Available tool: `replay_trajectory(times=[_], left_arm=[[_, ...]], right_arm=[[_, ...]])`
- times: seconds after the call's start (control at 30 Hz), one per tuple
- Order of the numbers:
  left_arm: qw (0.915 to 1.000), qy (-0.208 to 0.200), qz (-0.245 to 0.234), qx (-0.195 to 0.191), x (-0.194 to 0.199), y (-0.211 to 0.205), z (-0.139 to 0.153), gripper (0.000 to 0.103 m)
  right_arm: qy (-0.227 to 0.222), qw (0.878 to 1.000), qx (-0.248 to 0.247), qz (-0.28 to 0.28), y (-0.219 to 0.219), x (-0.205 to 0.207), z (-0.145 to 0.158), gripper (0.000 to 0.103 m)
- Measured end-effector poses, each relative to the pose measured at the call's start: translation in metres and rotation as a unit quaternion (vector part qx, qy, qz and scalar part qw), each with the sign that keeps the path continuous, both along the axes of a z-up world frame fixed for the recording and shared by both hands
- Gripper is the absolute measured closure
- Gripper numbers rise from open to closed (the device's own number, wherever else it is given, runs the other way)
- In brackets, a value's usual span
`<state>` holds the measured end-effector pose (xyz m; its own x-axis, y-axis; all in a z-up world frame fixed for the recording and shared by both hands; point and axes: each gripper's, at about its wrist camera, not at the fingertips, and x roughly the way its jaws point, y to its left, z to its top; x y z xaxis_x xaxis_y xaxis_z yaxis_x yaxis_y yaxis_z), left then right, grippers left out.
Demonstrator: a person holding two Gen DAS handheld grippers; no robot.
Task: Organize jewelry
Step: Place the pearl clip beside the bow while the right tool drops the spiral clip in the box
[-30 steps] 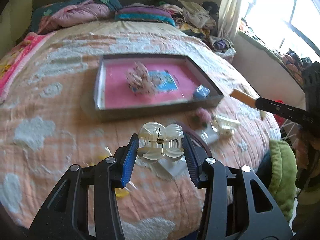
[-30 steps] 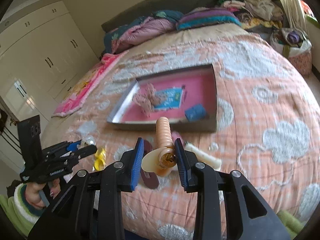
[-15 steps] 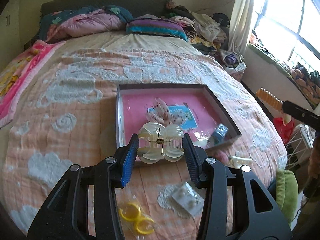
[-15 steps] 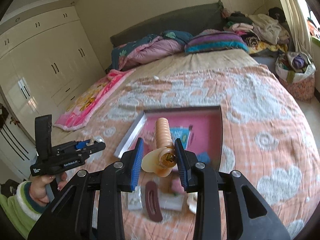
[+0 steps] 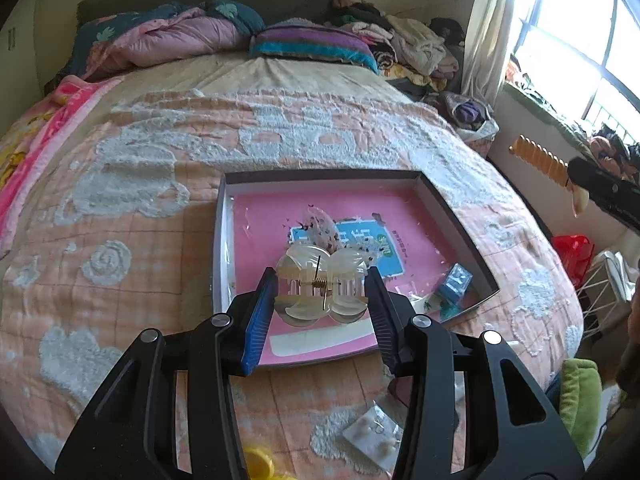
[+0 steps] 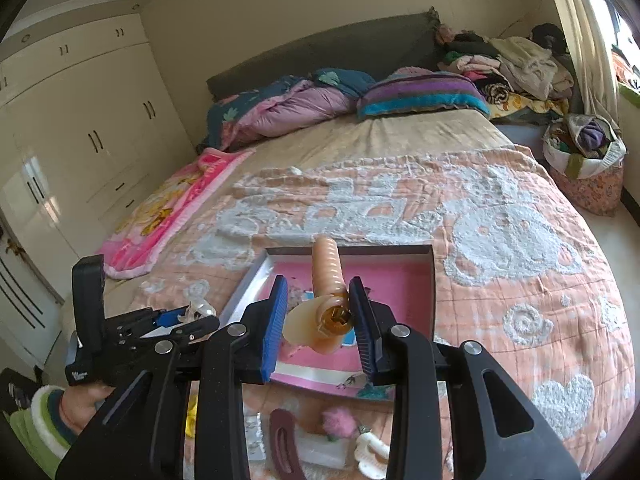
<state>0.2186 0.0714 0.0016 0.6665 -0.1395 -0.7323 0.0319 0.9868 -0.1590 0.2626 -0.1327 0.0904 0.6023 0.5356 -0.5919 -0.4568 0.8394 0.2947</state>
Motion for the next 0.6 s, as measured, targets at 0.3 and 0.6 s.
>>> replay_trajectory(times=[0.3, 0.6], left_arm=[[0.9994, 0.033, -0.007, 0.008, 0.012, -0.006, -0.033, 0.066], [0.9982, 0.056, -0.011, 0.017, 0.020, -0.007, -0.052, 0.065]], right_arm=[[0.038, 0.999, -0.017, -0.011, 0.001, 0.032, -0.038, 0.087], [0.091, 0.995, -0.034, -0.019, -0.002, 0.049, -0.085, 0.087]])
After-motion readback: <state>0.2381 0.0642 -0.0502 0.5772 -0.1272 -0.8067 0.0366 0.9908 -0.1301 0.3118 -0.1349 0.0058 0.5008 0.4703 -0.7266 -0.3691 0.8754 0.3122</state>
